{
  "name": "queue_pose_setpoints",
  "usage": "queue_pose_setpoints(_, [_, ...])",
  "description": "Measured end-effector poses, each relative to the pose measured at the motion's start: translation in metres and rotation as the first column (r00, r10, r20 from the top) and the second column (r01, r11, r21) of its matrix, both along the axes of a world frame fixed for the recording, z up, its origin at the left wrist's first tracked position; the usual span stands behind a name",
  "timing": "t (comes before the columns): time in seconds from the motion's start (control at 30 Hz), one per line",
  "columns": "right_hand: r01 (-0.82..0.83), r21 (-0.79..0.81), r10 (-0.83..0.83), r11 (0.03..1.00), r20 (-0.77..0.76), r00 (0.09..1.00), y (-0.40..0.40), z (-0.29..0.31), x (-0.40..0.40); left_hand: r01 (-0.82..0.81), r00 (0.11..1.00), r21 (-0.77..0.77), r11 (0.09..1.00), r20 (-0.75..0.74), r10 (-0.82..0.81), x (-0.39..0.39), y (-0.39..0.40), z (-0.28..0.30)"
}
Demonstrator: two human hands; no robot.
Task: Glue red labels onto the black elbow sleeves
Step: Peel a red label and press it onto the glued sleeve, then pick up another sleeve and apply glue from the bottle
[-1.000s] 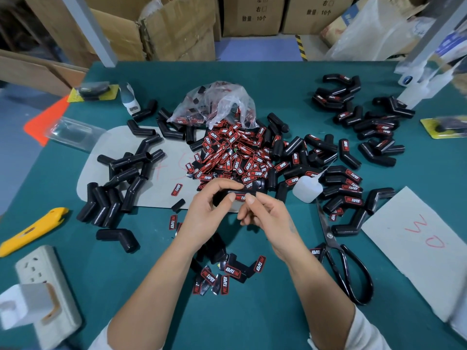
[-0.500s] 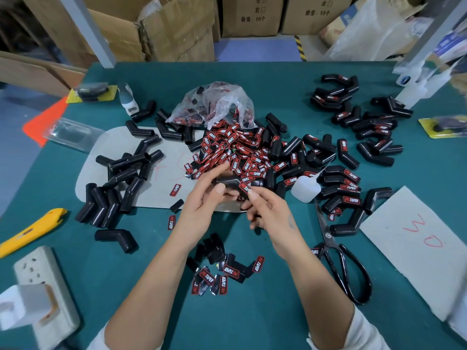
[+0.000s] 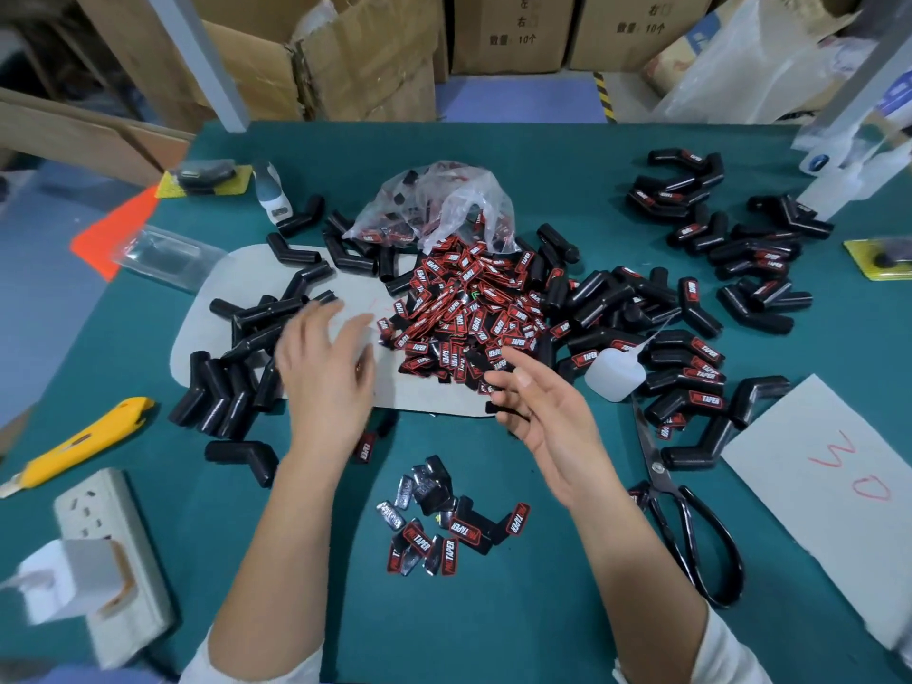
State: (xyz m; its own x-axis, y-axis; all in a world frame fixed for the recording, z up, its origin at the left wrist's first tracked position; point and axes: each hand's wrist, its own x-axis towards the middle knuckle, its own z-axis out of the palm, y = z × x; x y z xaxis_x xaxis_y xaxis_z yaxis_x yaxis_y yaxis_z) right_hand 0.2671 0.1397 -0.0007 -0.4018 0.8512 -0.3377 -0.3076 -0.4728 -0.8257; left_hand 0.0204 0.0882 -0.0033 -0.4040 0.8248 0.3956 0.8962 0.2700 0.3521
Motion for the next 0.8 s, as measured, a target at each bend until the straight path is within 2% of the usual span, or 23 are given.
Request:
queue_pose_setpoints(0.1, [-0.052, 0.056, 0.047, 0.997, 0.074, 0.996, -0.003, 0.000, -0.001, -0.246, 0.969, -0.156, 0.957, -0.067, 0.238, -0.029, -0.009, 0.001])
queue_pose_setpoints(0.2, [-0.098, 0.115, 0.083, 0.989, 0.129, 0.988, -0.006, -0.001, -0.002, -0.306, 0.952, -0.243, 0.920, -0.073, 0.297, -0.043, -0.015, -0.001])
queue_pose_setpoints(0.33, [-0.152, 0.154, 0.127, 0.976, 0.161, 0.979, -0.008, 0.000, -0.003, -0.328, 0.945, -0.204, 0.923, -0.073, 0.320, -0.050, -0.012, 0.004])
queue_pose_setpoints(0.53, [-0.185, 0.195, 0.151, 0.963, 0.176, 0.973, -0.008, -0.003, -0.002, -0.220, 0.975, -0.159, 0.963, 0.008, 0.224, -0.055, -0.020, 0.006])
queue_pose_setpoints(0.7, [-0.202, 0.228, 0.162, 0.953, 0.183, 0.970, -0.009, -0.004, -0.003, -0.226, 0.974, -0.216, 0.950, -0.028, 0.225, -0.054, -0.022, 0.009])
queue_pose_setpoints(0.8, [-0.220, 0.242, 0.175, 0.945, 0.192, 0.966, -0.009, -0.003, -0.002, -0.212, 0.977, -0.131, 0.968, -0.014, 0.212, -0.055, -0.023, 0.012])
